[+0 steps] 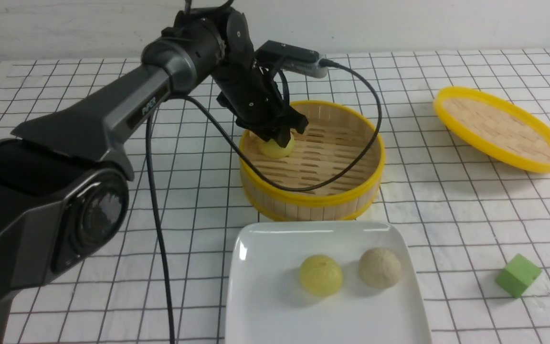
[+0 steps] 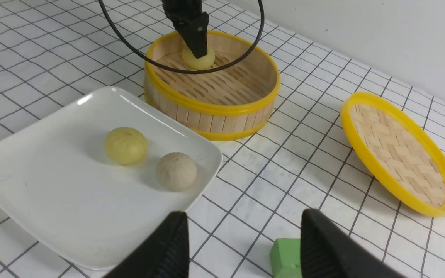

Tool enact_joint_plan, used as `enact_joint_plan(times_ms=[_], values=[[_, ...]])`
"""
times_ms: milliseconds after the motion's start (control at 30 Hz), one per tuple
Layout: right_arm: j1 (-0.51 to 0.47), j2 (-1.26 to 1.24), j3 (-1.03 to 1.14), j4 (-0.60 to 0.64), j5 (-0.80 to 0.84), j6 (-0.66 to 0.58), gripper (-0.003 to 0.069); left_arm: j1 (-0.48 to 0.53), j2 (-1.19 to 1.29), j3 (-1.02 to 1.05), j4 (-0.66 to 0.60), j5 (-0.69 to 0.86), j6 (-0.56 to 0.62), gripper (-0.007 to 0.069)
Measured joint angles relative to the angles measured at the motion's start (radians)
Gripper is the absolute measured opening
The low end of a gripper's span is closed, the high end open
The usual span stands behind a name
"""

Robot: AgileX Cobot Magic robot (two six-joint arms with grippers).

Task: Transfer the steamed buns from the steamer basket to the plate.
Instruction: Use the left arm to grab the steamed stuffed bun that is closest to it

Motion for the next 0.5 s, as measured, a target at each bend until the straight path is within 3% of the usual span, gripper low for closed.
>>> enact_joint_plan(times_ms=[133, 367, 500], values=[[0.000, 0.000, 0.000, 0.000, 0.000, 0.000, 0.0399, 0.000, 0.001, 0.000, 0.012, -0.008, 0.001, 0.0272], [0.000, 0.000, 0.001, 0.000, 0.000, 0.000, 0.0399, 0.000, 0.002, -0.001, 0.024, -0.013, 0.001, 0.0027], [0.000, 0.000, 0.001, 0.000, -0.003, 0.000, 0.0395, 0.000, 0.002, -0.001, 0.024, -0.010, 0.001, 0.0018]])
